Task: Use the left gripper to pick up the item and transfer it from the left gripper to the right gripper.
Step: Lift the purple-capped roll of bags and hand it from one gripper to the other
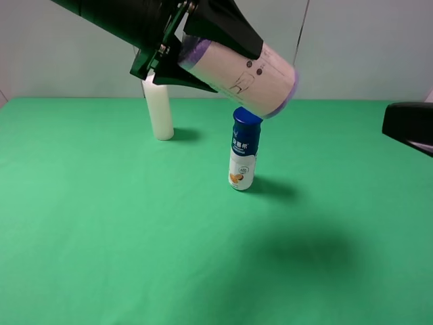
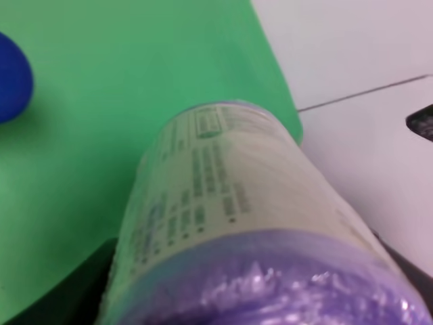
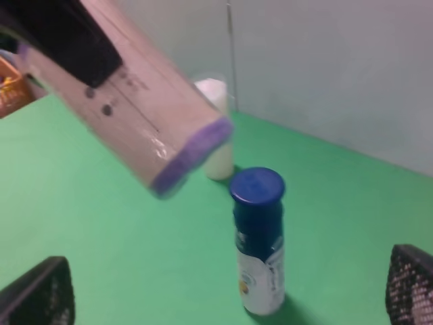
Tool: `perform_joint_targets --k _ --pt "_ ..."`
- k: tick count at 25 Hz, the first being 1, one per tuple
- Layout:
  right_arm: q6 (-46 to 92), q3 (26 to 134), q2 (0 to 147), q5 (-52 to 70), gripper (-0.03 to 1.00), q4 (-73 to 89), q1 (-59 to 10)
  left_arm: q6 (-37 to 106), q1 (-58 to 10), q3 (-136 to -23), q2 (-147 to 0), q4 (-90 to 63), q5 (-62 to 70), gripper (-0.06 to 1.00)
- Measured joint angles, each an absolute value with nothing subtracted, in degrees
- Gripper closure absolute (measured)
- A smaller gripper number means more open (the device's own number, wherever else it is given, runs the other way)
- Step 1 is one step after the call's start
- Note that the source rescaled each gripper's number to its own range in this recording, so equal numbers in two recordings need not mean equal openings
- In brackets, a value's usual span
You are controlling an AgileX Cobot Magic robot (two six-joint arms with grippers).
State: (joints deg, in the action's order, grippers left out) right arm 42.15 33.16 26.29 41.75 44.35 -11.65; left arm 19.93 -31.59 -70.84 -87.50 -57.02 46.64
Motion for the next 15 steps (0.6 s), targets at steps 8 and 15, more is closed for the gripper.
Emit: perform_joint_targets --k 8,15 --pt "47.61 33.22 26.94 41.29 -0.03 49.23 -13.64 20.8 -32.85 -70.84 -87.5 -57.08 48.81 0.94" --pt "54.8 33.22 32.97 41.59 -0.03 55.97 -13.68 21.9 -36.79 -70.84 -88.59 -58.42 47.85 0.94"
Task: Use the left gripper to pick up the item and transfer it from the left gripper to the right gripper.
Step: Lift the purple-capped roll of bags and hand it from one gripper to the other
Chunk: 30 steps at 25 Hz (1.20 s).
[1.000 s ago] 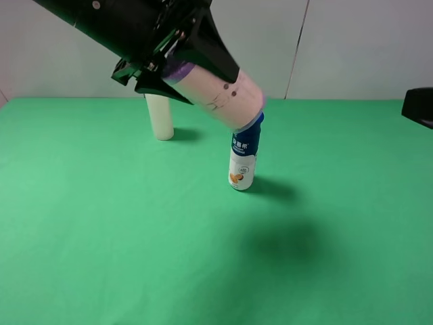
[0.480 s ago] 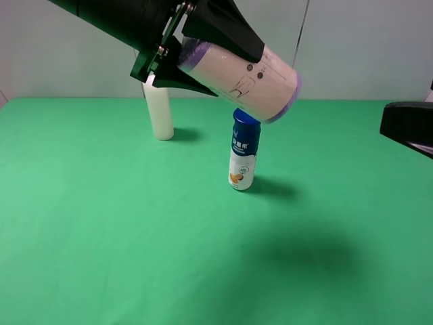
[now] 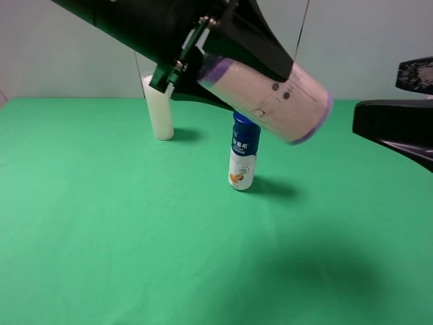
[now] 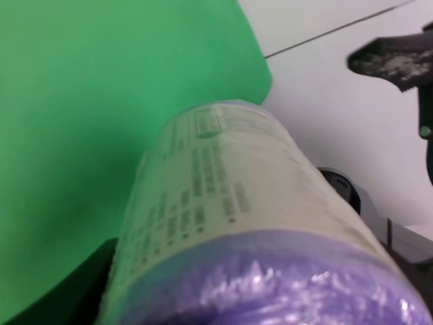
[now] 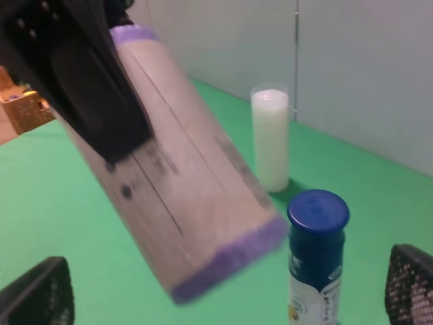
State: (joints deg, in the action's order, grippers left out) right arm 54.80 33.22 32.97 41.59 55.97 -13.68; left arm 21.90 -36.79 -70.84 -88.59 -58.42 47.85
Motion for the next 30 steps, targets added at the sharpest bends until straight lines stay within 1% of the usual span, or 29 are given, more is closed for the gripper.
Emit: perform_joint_targets --k 7,25,28,30 --pt "59.59 33.22 37.02 43.2 -0.03 58.59 -13.68 22.7 -39.07 -70.84 -91.47 -59.37 46.18 0.94" --pt "66.97 33.22 49.48 42.68 -0.03 60.43 -13.98 25.64 -40.06 -70.95 -95.76 -65.57 44.13 0.94" --pt "67.64 33.22 51.1 42.02 -0.03 60.35 -15.61 25.71 -40.57 -71.13 -95.76 -65.95 43.85 0.94" --pt "68.49 33.24 52.37 40.46 -0.03 59.71 -18.76 25.74 -40.75 -71.13 -95.76 -65.9 44.07 0.94"
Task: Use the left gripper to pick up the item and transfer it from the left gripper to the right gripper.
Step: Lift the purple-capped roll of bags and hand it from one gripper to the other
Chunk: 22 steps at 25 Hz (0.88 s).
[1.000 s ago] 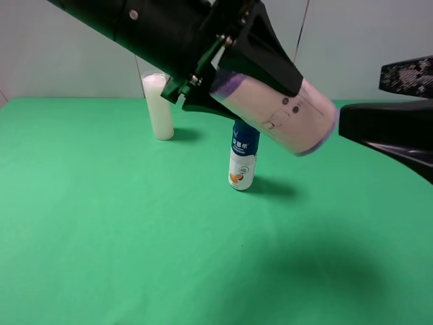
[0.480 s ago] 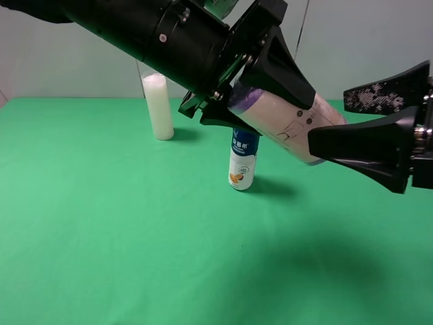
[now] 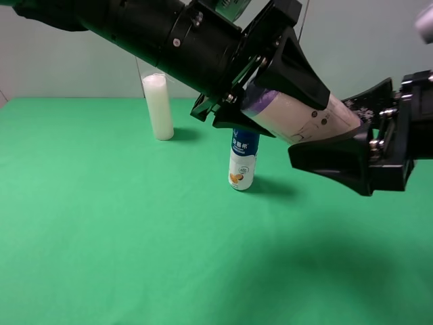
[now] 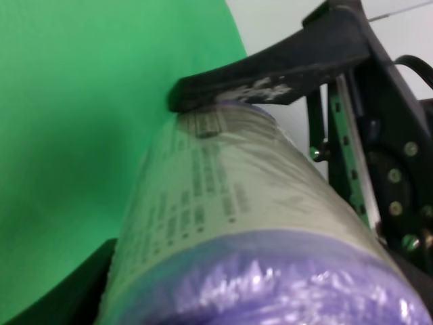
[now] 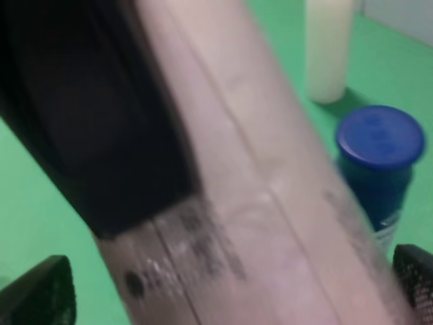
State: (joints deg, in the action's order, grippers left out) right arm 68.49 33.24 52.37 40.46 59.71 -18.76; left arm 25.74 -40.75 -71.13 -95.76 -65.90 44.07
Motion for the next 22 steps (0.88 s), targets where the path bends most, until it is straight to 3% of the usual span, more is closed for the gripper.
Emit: perform_joint_targets --k 6,21,22 --pt "68.59 33.24 56.97 34.92 -0.03 57.31 -25.92 25.74 -40.95 -71.13 -95.76 -64.97 44.29 0.94" --pt "68.08 33.24 57.6 31.23 -0.03 57.23 -26.62 25.88 -40.95 -71.13 -95.88 -64.7 43.58 0.94" --pt "67.86 33.24 57.6 30.65 0.07 57.23 -26.62 25.88 -40.95 -71.13 -95.88 -64.7 43.5 0.94"
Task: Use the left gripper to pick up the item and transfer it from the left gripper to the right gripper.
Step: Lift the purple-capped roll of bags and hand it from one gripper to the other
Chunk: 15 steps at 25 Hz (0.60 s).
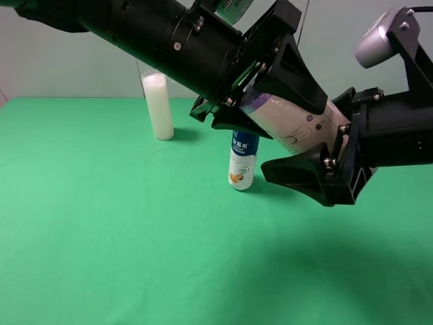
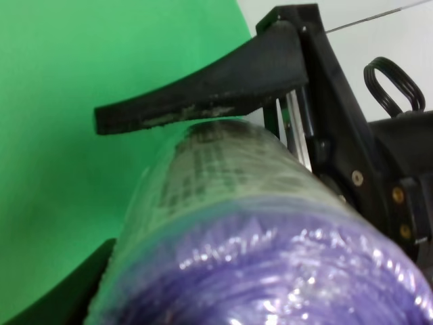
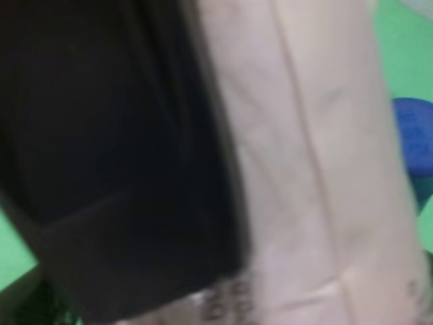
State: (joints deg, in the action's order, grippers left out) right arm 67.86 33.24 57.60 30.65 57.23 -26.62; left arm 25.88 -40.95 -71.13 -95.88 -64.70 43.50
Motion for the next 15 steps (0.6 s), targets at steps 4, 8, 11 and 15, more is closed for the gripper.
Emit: perform_joint_targets --k 4,8,11,15 --pt "67.52 33.24 57.6 29.36 0.85 57.11 -26.62 25.95 -40.95 -71.13 -95.88 -64.76 43.52 0.94" --pt "67.51 33.24 57.6 29.31 0.85 56.8 -26.62 26.06 -40.95 -71.13 -95.88 -64.69 43.31 0.94" --pt "67.51 33.24 57.6 29.31 0.86 56.76 -26.62 26.06 -40.95 -71.13 -95.88 -64.64 43.26 0.94" --pt "67.51 33.24 57.6 29.31 0.86 56.76 -26.62 26.06 -40.95 -71.13 -95.88 -64.64 43.21 0.94"
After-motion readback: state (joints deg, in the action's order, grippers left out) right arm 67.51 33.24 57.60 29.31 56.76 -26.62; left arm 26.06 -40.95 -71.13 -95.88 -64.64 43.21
